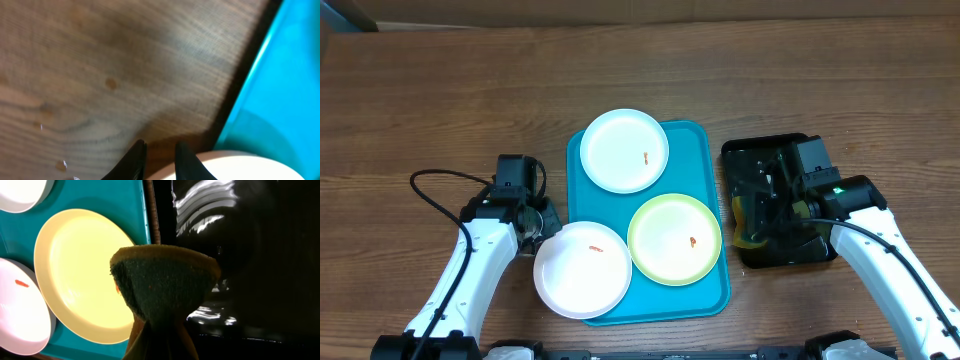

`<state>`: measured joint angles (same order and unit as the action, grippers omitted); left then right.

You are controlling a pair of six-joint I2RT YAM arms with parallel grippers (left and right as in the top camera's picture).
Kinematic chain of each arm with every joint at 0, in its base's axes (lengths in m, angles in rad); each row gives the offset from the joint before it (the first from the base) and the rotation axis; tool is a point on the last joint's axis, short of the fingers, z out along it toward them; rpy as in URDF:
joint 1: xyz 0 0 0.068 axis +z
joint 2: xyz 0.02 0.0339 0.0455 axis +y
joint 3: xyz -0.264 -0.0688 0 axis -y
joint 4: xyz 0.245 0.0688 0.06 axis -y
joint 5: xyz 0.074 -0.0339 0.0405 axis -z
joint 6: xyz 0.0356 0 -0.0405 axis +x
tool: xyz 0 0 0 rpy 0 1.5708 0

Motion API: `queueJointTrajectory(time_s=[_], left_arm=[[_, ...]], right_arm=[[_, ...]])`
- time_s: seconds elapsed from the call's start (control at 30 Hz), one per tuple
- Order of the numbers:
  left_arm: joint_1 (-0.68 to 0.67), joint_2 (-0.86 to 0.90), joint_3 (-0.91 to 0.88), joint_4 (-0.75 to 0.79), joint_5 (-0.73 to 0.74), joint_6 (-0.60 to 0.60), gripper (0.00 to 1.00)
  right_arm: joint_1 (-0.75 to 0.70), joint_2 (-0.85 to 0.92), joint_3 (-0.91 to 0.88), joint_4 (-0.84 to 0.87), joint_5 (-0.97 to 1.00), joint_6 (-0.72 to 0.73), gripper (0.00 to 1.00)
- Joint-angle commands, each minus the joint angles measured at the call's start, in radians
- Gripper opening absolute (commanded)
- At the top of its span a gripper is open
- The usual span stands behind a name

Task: Clean dirty plates on tray and stack at the side
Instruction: 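Slide the white plate left off the blue tray onto the table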

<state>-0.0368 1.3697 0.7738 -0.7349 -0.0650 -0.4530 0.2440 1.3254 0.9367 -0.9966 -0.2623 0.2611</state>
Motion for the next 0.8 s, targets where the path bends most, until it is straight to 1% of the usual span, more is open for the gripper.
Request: queueJointTrajectory(time_s=[0.0,0.03,0.13,0.17,0.23,0.3,0.33,0.4,0.47,0.53,0.57,0.63,0.7,0.77], left_arm=[[0.004,-0.009,0.018,0.004,-0.017,0.100,0.25],[0.004,-0.009,0.035,-0.026,0.004,0.103,0.31],[0.004,-0.009,0.105,-0.158,0.094,0.120,0.42],[0.004,-0.009,0.134,-0.216,0.113,0.114,0.49],[0.004,-0.009,0.188,-0.335,0.146,0.082,0.56],[0.004,-0.009,0.211,-0.432,0.136,0.032,0.60],[0.004,-0.009,0.208,-0.468,0.122,0.007,0.64],[0.004,-0.008,0.183,-0.488,0.068,-0.038,0.70],[0.005,-0.007,0.137,-0.474,0.011,-0.090,0.73],[0.005,-0.006,0.088,-0.441,0.010,-0.120,0.71],[0.005,-0.006,0.065,-0.421,0.022,-0.131,0.68],[0.005,-0.006,0.021,-0.370,0.061,-0.138,0.54],[0.005,-0.006,-0.013,-0.325,0.066,-0.139,0.43],[0.005,-0.004,-0.039,-0.293,0.052,-0.138,0.39]], right_arm=[[0.004,-0.018,0.030,0.004,-0.002,0.000,0.04],[0.004,-0.018,0.030,0.003,-0.002,0.001,0.04],[0.004,-0.018,0.030,-0.001,-0.002,0.000,0.04],[0.004,-0.018,0.030,-0.001,-0.002,0.000,0.04],[0.004,-0.018,0.030,-0.001,-0.002,0.000,0.04],[0.004,-0.018,0.030,-0.002,-0.002,0.000,0.04],[0.004,-0.018,0.030,-0.005,-0.002,0.000,0.04],[0.004,-0.018,0.030,-0.009,-0.002,0.001,0.04],[0.004,-0.018,0.030,-0.008,-0.002,0.001,0.04],[0.004,-0.018,0.030,-0.008,-0.002,0.000,0.04],[0.004,-0.018,0.030,-0.008,-0.002,0.000,0.04],[0.004,-0.018,0.030,-0.008,-0.002,0.001,0.04],[0.004,-0.018,0.030,-0.007,-0.002,0.001,0.04],[0.004,-0.018,0.030,-0.007,-0.002,0.001,0.04]])
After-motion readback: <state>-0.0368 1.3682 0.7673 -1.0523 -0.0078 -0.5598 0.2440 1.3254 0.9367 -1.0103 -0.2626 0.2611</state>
